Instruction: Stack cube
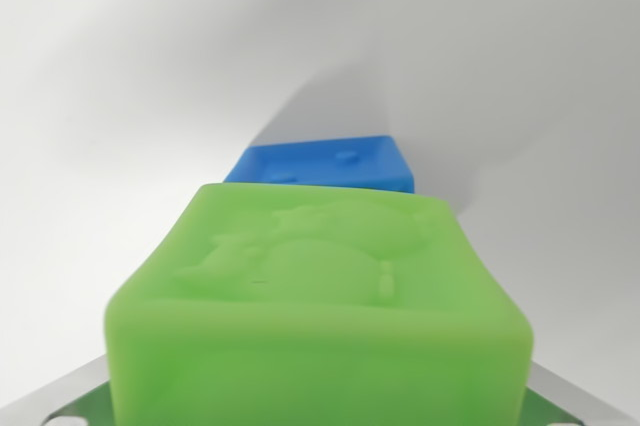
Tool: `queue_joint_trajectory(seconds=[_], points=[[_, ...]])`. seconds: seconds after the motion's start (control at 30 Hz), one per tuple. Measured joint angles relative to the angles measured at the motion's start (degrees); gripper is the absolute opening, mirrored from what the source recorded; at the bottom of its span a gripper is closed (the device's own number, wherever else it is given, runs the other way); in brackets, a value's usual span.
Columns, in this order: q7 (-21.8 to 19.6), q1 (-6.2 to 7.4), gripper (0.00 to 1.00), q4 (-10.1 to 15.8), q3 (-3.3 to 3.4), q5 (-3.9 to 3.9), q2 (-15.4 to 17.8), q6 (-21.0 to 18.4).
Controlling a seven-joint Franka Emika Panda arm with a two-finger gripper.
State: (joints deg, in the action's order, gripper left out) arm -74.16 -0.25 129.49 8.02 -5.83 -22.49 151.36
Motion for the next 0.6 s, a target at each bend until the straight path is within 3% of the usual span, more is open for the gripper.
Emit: queue_joint_trajectory(seconds=[0.6], points=[[0.35,-0.54,0.0,-0.37,-0.64,-0.51,-2.42,2.07]])
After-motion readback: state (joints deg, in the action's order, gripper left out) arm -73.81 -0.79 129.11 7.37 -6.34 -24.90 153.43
